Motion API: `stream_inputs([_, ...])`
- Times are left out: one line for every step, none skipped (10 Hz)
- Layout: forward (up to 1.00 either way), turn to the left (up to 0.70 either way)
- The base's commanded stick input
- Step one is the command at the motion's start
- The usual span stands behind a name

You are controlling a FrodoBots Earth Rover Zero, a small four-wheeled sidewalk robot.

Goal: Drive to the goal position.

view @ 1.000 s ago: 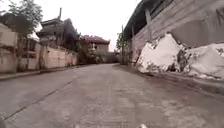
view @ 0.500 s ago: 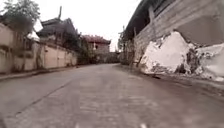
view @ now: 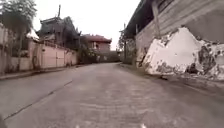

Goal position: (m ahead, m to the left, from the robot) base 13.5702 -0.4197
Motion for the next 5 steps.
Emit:
stream_inputs([1.0,0.0])
stream_inputs([1.0,0.0])
stream_inputs([1.0,0.0])
stream_inputs([1.0,0.0])
stream_inputs([1.0,0.0])
